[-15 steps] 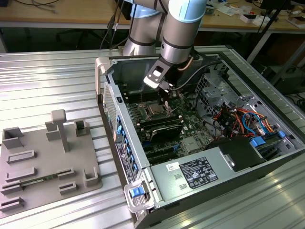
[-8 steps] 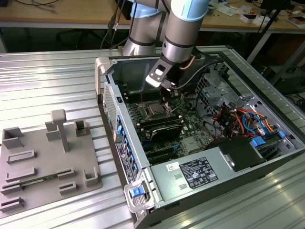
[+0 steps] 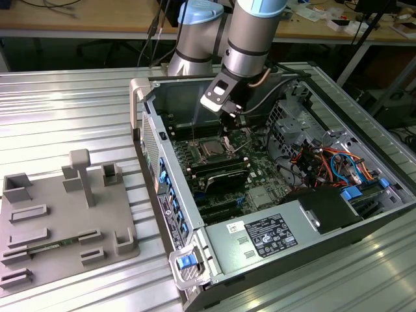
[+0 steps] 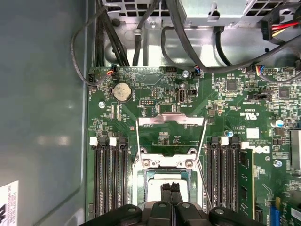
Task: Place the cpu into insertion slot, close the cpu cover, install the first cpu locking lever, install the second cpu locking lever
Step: 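Close the cpu cover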
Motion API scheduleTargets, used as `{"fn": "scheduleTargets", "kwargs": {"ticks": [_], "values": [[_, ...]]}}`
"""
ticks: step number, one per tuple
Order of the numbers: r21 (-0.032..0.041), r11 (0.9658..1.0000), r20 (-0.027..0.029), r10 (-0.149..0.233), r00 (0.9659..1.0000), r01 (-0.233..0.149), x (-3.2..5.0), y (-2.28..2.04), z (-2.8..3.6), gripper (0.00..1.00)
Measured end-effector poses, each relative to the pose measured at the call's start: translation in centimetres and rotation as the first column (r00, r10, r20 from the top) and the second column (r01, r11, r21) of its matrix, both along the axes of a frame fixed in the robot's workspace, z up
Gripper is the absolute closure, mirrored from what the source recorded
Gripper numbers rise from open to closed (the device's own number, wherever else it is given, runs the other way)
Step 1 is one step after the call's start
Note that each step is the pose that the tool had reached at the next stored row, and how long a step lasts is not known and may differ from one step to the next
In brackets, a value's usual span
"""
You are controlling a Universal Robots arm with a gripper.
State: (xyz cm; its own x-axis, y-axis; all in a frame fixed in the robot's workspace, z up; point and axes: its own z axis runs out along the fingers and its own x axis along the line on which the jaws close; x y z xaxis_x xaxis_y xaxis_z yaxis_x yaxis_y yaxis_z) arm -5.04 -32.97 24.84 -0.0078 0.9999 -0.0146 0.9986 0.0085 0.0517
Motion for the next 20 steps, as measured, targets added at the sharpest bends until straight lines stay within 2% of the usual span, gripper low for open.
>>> {"fn": "scheduleTargets", "kwargs": {"ticks": [16, 18, 20], "values": [[0.0001, 1.0, 0.0001, 0.0, 1.0, 0.0, 0.1, 0.0, 0.12, 0.89], [0.0, 1.0, 0.0, 0.0, 1.0, 0.0, 0.58, 0.0, 0.13, 0.89], [0.0001, 1.0, 0.0001, 0.0, 1.0, 0.0, 1.43, 0.0, 0.1, 0.89]]}}
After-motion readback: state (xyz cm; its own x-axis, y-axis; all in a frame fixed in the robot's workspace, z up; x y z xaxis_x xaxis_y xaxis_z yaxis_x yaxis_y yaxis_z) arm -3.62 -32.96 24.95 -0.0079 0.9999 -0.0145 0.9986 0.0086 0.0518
